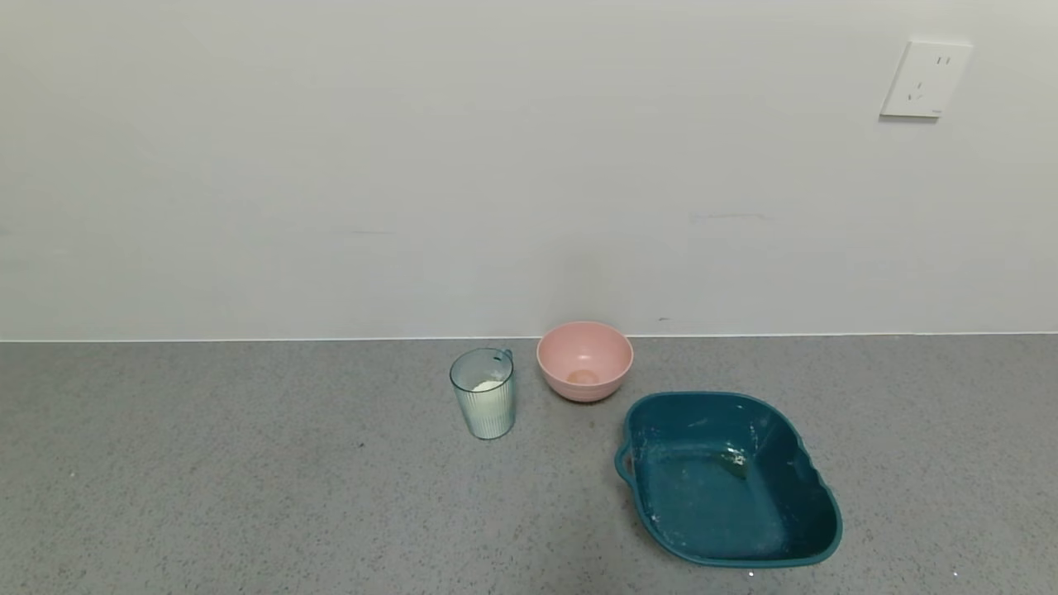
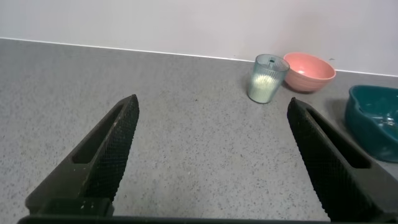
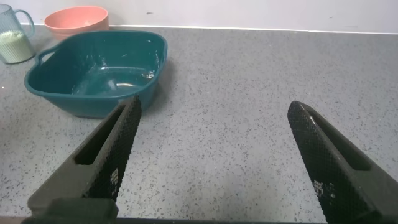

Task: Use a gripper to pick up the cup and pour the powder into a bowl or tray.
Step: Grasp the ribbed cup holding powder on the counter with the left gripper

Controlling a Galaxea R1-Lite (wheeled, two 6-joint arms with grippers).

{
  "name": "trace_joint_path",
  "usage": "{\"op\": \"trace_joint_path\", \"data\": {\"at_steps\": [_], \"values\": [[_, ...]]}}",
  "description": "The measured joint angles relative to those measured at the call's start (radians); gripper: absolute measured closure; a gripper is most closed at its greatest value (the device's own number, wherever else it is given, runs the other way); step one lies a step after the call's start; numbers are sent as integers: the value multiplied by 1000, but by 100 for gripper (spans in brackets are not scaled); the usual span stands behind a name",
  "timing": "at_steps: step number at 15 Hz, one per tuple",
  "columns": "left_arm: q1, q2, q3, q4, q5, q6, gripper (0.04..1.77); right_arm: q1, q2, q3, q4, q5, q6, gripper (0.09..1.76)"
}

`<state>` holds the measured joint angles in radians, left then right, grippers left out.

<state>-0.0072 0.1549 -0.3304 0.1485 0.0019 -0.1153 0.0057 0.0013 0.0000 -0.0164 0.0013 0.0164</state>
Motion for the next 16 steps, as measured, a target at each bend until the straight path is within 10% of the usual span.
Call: {"op": "trace_joint_path", "data": {"at_steps": [9,16], "values": [[-69,570,-330,-88,-48,56,9,0,0,0,0,0,0,14],[-196,934,-398,-275,-39,60,9,0,0,0,0,0,0,14]]}}
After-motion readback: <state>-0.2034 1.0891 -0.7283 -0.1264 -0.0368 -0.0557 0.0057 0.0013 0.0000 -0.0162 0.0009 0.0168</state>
